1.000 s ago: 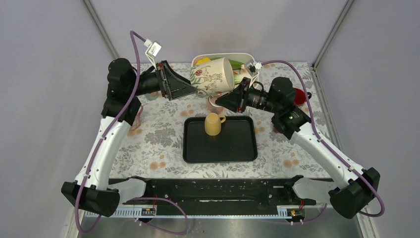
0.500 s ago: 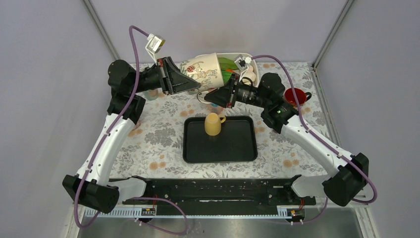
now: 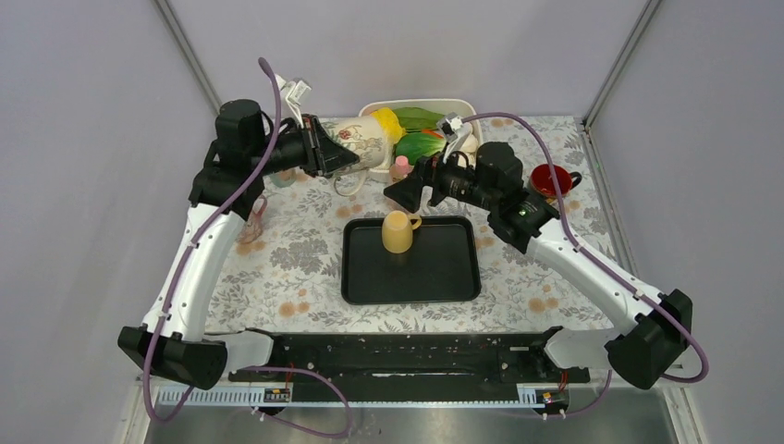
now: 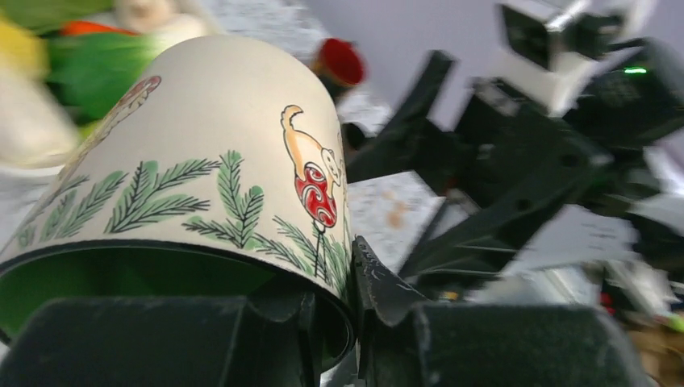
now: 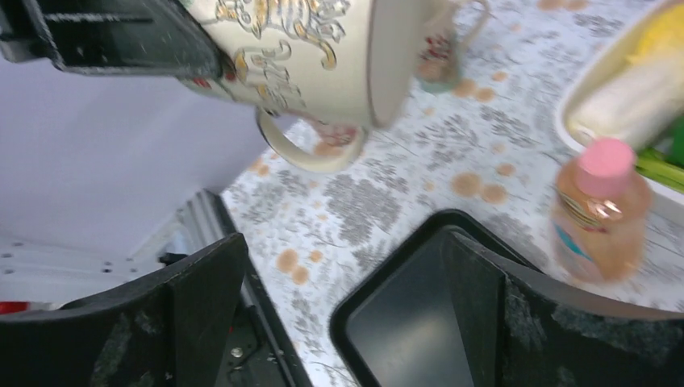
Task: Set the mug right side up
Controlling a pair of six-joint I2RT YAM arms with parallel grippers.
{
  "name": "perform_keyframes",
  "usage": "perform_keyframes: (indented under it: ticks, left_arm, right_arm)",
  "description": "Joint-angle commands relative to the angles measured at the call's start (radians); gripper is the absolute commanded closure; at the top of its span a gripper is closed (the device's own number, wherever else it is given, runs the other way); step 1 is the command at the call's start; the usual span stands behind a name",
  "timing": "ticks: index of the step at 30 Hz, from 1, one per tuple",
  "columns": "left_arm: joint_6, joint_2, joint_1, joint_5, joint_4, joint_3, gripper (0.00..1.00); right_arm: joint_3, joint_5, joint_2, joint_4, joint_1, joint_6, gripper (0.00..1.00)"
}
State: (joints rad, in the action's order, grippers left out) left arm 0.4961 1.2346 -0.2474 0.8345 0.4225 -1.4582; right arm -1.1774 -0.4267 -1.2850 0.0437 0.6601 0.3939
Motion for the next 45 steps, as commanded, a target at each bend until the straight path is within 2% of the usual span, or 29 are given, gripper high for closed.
perform_keyframes:
  ticks: [1,3,6,12,14,16,24,26,28,34,38,45]
  left_arm:
    - [-0.486,0.019,0.020,-0.295,0.207,-0.160,1.00]
    - [-0.640,0.066,0.023,-0.405,0.313,-0.166,1.00]
    - [-0.792,0.145,0.023,-0.531,0.403,-0.122,1.00]
    - [-0.953,0.377,0.031,-0.738,0.474,-0.113,1.00]
    - [-0.976,0.446,0.039,-0.780,0.477,-0.124,1.00]
    - [-0.993,0.499,0.048,-0.790,0.476,-0.133,1.00]
    - [-1.047,0.656,0.068,-0.830,0.498,-0.167,1.00]
    - [-1.052,0.670,0.068,-0.830,0.506,-0.176,0.87]
    - [-1.061,0.672,0.070,-0.830,0.507,-0.174,0.75]
    - [-1.056,0.591,0.075,-0.759,0.518,-0.166,0.41]
    - [-1.047,0.468,0.076,-0.679,0.517,-0.134,0.31]
    - [-1.039,0.260,0.076,-0.577,0.517,-0.020,0.27]
  right_arm:
    - [0.000,0.229,0.067,-0.225,0.005,-0.174,0.01]
    - [0.009,0.279,0.086,-0.279,0.004,-0.222,0.01]
    - [0.018,0.333,0.114,-0.341,0.005,-0.274,0.01]
    - [0.049,0.361,0.123,-0.381,0.005,-0.336,0.00]
    - [0.059,0.319,0.113,-0.389,0.005,-0.381,0.01]
    - [0.086,0.226,0.100,-0.388,0.005,-0.493,0.01]
    - [0.105,-0.077,-0.025,-0.462,-0.024,-1.023,0.01]
    - [0.065,-0.169,-0.083,-0.560,-0.032,-1.202,0.01]
    - [0.020,-0.192,-0.144,-0.636,-0.036,-1.326,0.01]
    - [-0.066,-0.201,-0.299,-0.685,-0.068,-1.508,0.01]
    - [-0.166,-0.197,-0.413,-0.696,-0.090,-1.524,0.01]
    - [-0.293,-0.167,-0.565,-0.718,-0.091,-1.548,0.00]
